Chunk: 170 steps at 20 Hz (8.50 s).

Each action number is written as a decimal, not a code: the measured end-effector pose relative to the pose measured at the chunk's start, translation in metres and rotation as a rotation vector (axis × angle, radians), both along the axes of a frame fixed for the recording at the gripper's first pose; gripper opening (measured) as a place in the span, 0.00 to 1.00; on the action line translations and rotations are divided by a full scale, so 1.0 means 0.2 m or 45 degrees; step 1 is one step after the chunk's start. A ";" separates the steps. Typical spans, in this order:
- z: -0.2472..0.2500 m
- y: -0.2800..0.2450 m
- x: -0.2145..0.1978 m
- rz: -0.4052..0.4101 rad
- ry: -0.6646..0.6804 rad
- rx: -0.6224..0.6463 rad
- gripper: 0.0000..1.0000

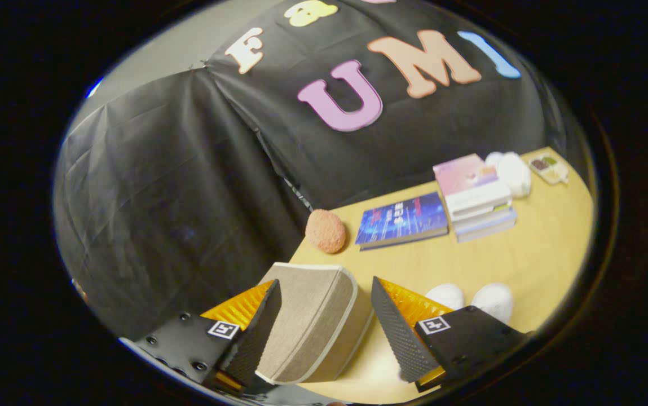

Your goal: Open the storage box then place both shoes into the box .Put the left shoe in first, then the right shoe, with the right side of both shoes facing outward in a uniform manner.

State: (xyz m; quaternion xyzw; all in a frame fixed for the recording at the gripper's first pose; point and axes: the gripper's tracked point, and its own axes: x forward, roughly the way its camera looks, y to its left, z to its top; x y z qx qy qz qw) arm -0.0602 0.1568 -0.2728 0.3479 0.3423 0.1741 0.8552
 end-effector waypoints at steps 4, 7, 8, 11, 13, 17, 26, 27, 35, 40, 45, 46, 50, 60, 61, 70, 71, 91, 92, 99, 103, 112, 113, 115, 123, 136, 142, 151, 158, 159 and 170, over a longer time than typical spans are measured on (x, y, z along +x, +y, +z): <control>-0.20 0.13 -0.05 -0.015 0.200 0.257 0.99; -0.29 0.18 -0.10 -0.064 0.320 0.450 0.99; -0.31 0.20 -0.11 -0.077 0.346 0.500 0.99; -0.38 0.26 -0.15 -0.081 0.414 0.598 0.99; -0.40 0.31 -0.18 -0.078 0.460 0.672 0.99; -0.39 0.42 -0.21 -0.078 0.510 0.847 0.99; -0.23 0.31 -0.22 -0.125 0.476 1.029 0.97; -0.20 0.29 -0.21 -0.130 0.462 1.041 0.97; -0.17 0.31 -0.28 -0.039 0.460 0.947 0.59; -0.29 0.25 -0.29 -0.056 0.484 0.784 0.13; -0.22 0.33 -0.29 -0.003 0.463 0.790 0.04; -0.18 0.32 -0.29 0.008 0.450 0.782 0.04; 0.01 0.37 -0.23 0.055 0.388 0.794 0.04; 0.51 0.81 -0.03 0.271 0.224 0.782 0.07; 0.52 0.87 -0.01 0.288 0.226 0.774 0.07; 0.56 1.36 0.05 0.384 0.302 0.686 0.12; 0.54 1.39 0.05 0.379 0.320 0.679 0.12; 0.30 1.10 0.02 0.340 0.302 0.435 0.39; 0.29 1.07 0.02 0.335 0.297 0.414 0.39; 0.23 0.88 0.05 0.281 0.203 0.326 0.40; 0.19 0.72 0.07 0.235 0.190 0.312 0.40; -0.08 0.14 0.06 0.039 0.235 0.108 0.40; -0.13 0.06 0.04 0.015 0.262 0.077 0.40; -0.24 -0.09 -0.01 -0.032 0.314 0.033 0.40; -0.68 -0.32 -0.32 -0.120 0.562 -0.116 0.40; -0.97 -0.43 -0.43 -0.185 0.748 -0.223 0.39; -1.07 -0.38 -0.39 -0.195 0.824 -0.267 0.37; -1.18 -0.35 -0.40 -0.189 0.890 -0.341 0.32; -1.12 -0.39 -0.40 -0.193 0.860 -0.348 0.04; -1.11 -0.38 -0.41 -0.198 0.862 -0.337 0.04; -1.01 -0.27 -0.42 -0.291 0.910 -0.048 0.03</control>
